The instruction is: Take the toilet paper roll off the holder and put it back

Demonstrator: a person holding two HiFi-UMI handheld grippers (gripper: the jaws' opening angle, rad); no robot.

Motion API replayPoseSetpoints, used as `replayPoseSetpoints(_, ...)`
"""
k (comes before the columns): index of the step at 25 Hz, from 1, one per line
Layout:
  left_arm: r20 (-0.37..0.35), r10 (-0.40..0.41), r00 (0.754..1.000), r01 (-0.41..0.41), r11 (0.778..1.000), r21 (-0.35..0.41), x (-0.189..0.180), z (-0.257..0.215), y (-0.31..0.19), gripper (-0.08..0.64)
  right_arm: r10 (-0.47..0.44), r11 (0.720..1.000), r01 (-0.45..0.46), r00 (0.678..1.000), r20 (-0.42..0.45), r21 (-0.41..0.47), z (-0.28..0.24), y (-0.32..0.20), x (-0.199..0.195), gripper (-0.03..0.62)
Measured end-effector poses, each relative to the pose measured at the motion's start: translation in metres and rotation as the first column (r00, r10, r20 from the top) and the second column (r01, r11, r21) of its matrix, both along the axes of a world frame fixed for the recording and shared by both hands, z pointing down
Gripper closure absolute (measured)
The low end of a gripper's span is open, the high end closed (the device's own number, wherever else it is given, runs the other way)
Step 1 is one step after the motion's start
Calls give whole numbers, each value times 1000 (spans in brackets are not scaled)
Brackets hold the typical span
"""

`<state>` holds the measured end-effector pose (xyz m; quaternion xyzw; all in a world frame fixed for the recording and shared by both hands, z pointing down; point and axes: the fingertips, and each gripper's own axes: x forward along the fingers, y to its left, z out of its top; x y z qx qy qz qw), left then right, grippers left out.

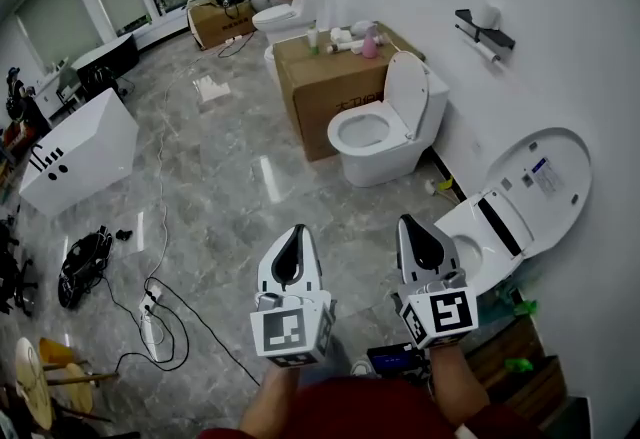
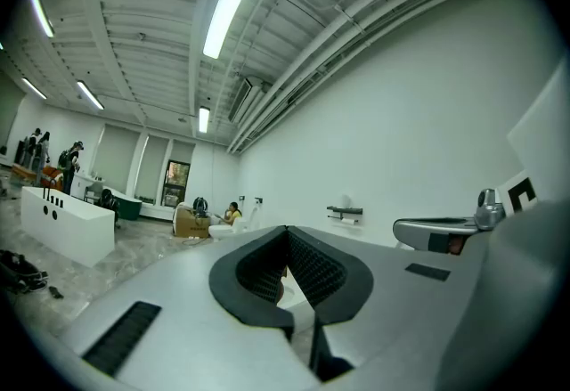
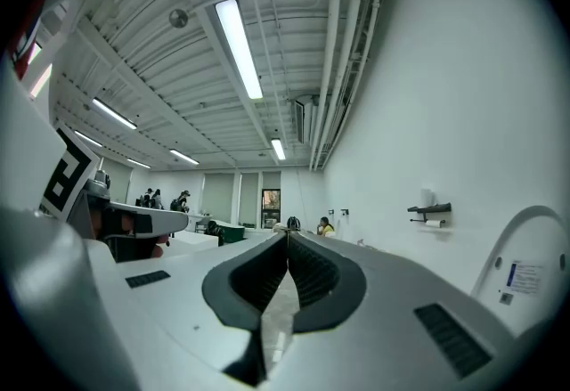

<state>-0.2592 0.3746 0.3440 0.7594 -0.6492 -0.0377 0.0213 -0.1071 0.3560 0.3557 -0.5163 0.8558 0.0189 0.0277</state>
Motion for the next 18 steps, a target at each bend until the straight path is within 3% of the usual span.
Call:
replayPoseSetpoints(4,-3,21,1000,-21,1000,-3,-12,5,-45,545,35,999,-35,999,-8,2,4,-39,-9,574)
replayPoseSetpoints(18,-2,101,995,-101,995,1,-104,-1,-211,545,133,991,-133,991,-4,5,-5,-200,-95,574)
